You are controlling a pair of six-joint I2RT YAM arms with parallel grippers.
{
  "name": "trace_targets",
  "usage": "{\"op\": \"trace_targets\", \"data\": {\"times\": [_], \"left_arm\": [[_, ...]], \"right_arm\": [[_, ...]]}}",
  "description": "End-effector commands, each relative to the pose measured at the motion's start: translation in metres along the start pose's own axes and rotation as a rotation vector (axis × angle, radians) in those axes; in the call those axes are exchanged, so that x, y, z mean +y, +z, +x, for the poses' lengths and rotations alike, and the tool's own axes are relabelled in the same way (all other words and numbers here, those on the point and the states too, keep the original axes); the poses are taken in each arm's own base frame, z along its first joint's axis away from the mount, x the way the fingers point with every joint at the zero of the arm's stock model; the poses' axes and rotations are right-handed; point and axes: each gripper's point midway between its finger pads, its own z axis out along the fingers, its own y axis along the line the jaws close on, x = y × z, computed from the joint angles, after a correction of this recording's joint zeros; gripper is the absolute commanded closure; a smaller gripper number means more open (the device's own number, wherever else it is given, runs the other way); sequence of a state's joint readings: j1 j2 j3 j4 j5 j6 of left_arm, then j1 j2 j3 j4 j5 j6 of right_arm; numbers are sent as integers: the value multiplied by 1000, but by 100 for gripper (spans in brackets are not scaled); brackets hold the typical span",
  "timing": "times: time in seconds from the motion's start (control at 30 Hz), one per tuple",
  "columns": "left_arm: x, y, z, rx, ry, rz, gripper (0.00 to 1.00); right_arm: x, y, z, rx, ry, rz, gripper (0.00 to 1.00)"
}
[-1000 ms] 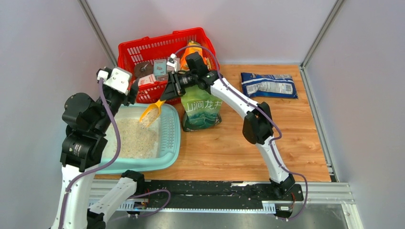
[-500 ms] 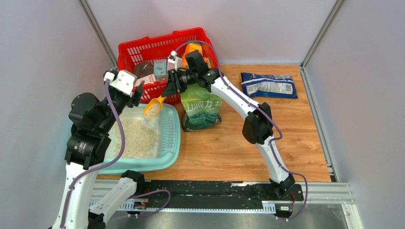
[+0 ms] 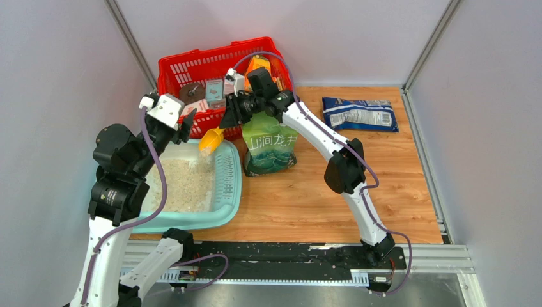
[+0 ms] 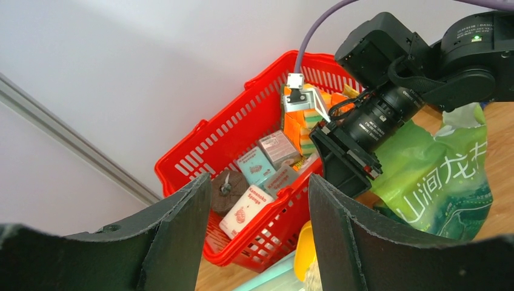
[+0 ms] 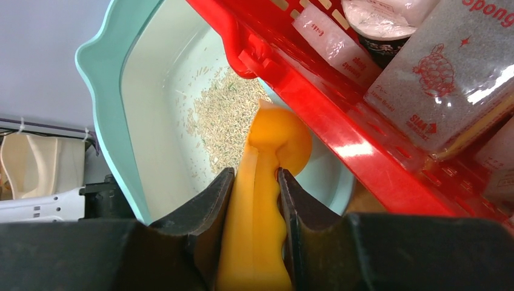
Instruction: Fill the litter box with clean litter
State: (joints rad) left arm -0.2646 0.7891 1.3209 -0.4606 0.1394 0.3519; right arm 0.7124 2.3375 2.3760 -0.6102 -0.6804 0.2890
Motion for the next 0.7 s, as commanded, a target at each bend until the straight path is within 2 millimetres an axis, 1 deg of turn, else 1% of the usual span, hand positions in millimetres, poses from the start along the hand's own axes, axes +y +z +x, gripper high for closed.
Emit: {"op": "trace_targets", "data": {"times": [0.0,0.1,0.13,0.17,0.2,0.23,0.37,0.47,0.5,0.53,0.6,0.63,0.67], "left_arm": [[-1,2,-9,-42,-22,9,32],[-2,2,-7,-38,-21,10,32],[-2,3,-6,-35,-19,15,32],[-2,3,-7,-38,-17,14,32],[-2,3,-7,-38,-18,15,32],[-3,4,-6,-37,-20,17,32],[-4,5,-6,-38,-20,25,32],[-6,7,-5,-37,-19,32,32],[-6,8,-5,-38,-19,35,32],[-6,8,-5,-41,-22,37,32],[-7,10,-6,-42,-22,45,33],[-9,10,-5,-43,-22,51,32],[-11,10,-6,-45,-20,67,33]], "right_arm": [[28,-28,-36,-87,-146,25,100],[39,-28,-28,-65,-170,14,100],[45,-32,-27,-59,-180,10,100],[51,-30,-22,-46,-192,1,100],[53,-30,-17,-30,-213,-3,100],[59,-34,-15,-23,-222,-5,100],[80,-37,1,25,-273,-44,100],[92,-40,12,60,-317,-57,100],[88,-41,11,55,-344,-33,100],[88,-44,5,36,-351,-14,100],[89,-50,-13,-15,-364,24,100],[93,-55,-25,-53,-358,31,100],[99,-64,-42,-106,-350,42,100]]}}
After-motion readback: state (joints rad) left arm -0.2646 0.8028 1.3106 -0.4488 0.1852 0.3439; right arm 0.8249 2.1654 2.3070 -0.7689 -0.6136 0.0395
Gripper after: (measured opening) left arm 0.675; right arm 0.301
